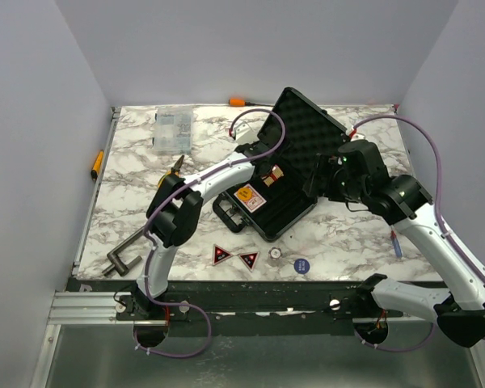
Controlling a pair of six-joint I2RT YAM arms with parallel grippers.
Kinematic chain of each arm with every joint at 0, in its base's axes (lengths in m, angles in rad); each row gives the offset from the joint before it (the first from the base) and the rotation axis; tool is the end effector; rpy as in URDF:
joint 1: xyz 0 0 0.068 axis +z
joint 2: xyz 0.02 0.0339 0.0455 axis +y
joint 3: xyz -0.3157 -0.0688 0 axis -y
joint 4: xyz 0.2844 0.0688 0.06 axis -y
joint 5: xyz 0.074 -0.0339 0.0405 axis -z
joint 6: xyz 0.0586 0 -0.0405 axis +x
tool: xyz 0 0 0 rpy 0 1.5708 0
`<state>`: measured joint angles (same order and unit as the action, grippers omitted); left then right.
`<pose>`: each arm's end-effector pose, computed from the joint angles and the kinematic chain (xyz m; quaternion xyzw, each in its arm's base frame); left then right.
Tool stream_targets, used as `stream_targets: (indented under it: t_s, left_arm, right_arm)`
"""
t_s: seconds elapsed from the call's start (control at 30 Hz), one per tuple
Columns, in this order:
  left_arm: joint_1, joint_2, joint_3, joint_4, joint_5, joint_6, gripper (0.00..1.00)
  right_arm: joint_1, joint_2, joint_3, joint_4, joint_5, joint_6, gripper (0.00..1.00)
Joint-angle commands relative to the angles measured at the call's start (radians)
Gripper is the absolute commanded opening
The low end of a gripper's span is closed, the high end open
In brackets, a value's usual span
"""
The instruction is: Pack up texas hold em set
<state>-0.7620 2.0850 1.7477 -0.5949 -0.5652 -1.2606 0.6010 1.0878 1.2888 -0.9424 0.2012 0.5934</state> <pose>0.4102 -0.3481 0.2517 -0.3098 0.8620 -0.1150 0.3844 0.2021 0.1244 0.4199 0.0370 0.9108 0.1494 0.3832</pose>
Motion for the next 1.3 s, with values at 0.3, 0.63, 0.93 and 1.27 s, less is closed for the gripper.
stream_targets:
  t_s: [0.3, 0.63, 0.93, 1.27]
  left_arm:
    - [-0.036, 0.073, 0.080, 0.017, -0.097, -0.019, 0.00]
    - [-0.044, 0.132, 0.114, -0.063, -0.076, -0.054, 0.05]
    - [-0.044, 0.158, 0.125, -0.098, -0.068, -0.046, 0.06]
    - [-0.056, 0.172, 0.143, -0.138, -0.010, -0.039, 0.08]
  right_arm:
    - [0.002, -0.048, -0.038, -0.038, 0.017, -0.038, 0.89]
    - [0.002, -0.049, -0.052, -0.031, 0.018, -0.061, 0.90]
    - [0.001, -0.051, -0.055, -0.028, 0.021, -0.064, 0.90]
    - [0.002, -0.051, -0.058, -0.029, 0.020, -0.060, 0.90]
